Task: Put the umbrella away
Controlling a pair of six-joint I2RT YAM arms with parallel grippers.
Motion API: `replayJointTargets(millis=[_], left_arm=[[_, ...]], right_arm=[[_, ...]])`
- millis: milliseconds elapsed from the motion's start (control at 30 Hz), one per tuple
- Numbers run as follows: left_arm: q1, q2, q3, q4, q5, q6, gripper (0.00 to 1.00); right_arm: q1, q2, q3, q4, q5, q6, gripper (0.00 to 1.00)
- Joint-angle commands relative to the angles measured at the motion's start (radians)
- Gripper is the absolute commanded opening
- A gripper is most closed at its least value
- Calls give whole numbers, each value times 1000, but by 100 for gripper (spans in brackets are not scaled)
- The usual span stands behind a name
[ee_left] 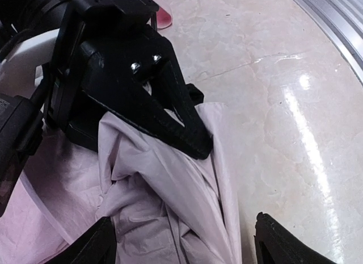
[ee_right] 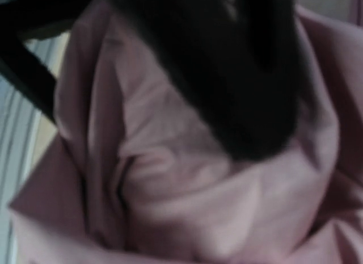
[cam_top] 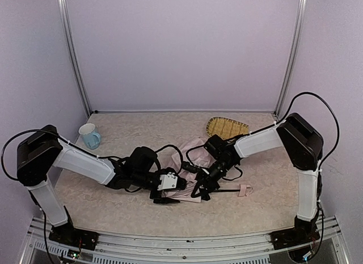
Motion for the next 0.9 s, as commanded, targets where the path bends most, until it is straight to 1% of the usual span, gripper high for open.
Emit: replayJointTargets(millis=[0,67,167,233,267,367,500,600,667,733,800,867], left_arm=[[-4,35,28,-49,-76,10,81],[-1,53,50,-75,-88,-33,76],[21,112,127,-190,-36,-96,65],[35,160,197,-290,15,-149,54],[42,182,223,-348,39,-167,47],[56,224,258,-412,93,-189,34],[69,230,277,-478,159,-219,24],[89,244,302,-529,205,-255,17],[100,271,342,-587,251,-288,13],[109,310,383,-652,309,-314,9],[114,347,417,-714,367,-323,7],[119,384,453,-759,397,-346,6]], right_arm=[[6,29,0,-154,-110,-40,22],[6,25,3,-159,-116,-51,25],[6,20,5,-140,-89,-36,35],[4,1,-5,-99,-63,-8,43],[1,-13,-13,-72,-45,11,49],[-10,-86,-47,18,51,86,62],[-14,-231,-108,131,173,161,65],[-12,-368,-185,257,315,207,69],[-2,-465,-255,331,451,222,71],[30,-556,-335,406,591,204,71],[102,-630,-417,492,752,155,72],[196,-666,-489,573,908,68,75]])
